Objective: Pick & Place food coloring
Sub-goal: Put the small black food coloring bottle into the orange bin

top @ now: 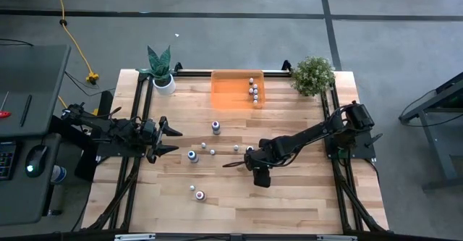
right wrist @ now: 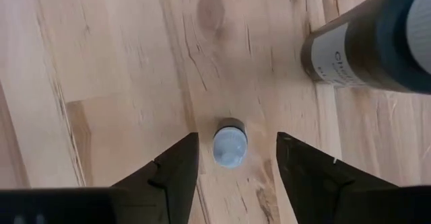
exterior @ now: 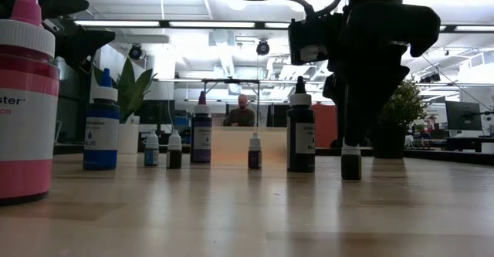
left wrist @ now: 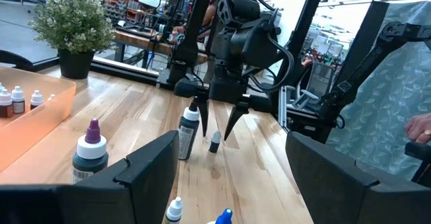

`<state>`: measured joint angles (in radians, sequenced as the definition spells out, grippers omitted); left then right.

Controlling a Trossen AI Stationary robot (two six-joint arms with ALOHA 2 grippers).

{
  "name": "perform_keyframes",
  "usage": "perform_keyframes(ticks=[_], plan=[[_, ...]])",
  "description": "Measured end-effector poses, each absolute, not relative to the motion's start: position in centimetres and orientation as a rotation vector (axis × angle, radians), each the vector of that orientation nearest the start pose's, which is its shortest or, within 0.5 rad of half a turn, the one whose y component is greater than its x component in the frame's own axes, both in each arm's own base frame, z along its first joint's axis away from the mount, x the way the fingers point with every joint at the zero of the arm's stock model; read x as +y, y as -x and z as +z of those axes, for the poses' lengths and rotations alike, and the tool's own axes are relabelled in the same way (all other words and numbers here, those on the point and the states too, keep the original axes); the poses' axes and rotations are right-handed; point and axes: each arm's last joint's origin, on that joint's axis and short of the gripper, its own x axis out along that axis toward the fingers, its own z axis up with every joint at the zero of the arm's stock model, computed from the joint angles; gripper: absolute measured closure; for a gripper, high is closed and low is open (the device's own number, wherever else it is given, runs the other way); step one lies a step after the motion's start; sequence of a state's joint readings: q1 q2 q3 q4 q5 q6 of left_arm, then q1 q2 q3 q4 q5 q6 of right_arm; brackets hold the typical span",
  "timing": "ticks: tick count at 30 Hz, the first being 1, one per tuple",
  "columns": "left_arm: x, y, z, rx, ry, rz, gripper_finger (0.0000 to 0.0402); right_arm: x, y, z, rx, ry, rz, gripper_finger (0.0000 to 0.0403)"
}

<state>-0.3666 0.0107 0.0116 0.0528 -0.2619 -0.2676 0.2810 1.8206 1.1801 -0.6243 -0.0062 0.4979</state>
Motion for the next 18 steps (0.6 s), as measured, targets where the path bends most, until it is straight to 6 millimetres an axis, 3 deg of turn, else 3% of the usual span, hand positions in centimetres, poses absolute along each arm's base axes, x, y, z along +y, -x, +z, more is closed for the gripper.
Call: perform_keyframes(ticks=[18], plan=[[-2.76,-9.28,17.17,-0.037,0.284,-0.111,0.0130,9.66,-33.28,16.87,1.287,-0.261,-0.060,0.0262]])
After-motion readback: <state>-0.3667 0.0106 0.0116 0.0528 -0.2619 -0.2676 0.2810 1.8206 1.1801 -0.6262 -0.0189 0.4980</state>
